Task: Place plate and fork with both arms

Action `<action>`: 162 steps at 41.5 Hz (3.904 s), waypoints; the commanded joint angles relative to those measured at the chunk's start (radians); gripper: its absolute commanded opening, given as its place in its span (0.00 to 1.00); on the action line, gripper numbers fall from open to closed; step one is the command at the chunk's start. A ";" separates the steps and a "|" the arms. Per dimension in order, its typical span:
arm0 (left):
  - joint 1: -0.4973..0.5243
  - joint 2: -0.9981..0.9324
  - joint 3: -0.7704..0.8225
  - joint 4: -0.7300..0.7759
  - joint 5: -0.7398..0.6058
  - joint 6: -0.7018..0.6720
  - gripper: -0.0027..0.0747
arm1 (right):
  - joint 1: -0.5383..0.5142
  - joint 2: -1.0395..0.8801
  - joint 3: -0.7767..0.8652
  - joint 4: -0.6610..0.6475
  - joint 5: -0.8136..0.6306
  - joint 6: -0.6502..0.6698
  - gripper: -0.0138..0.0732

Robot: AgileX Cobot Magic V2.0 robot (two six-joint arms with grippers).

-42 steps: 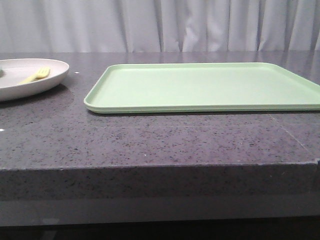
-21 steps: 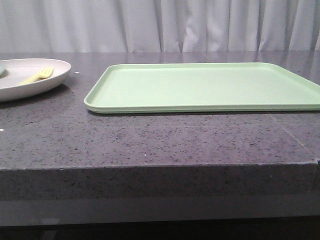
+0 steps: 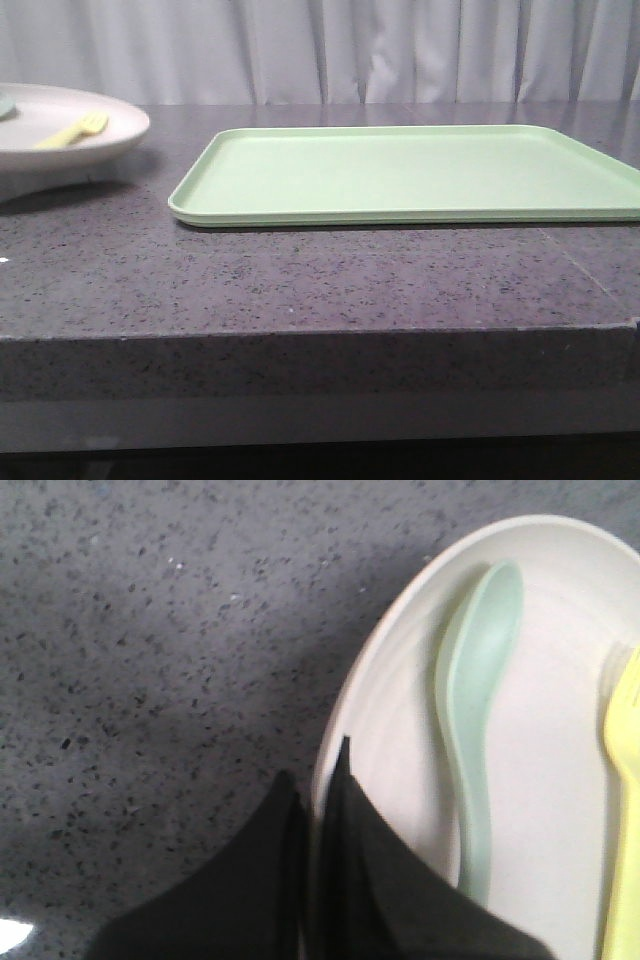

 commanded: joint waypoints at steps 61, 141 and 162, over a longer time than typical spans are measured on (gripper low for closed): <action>-0.923 0.072 -0.169 0.662 -0.362 -1.102 0.01 | -0.005 0.014 -0.033 -0.010 -0.074 -0.006 0.79; -0.953 0.136 -0.187 0.793 -0.290 -1.206 0.57 | -0.005 0.014 -0.033 -0.010 -0.060 -0.006 0.79; -0.953 -0.075 -0.187 0.674 -0.098 -0.705 0.57 | -0.005 0.014 -0.033 -0.010 -0.070 -0.006 0.79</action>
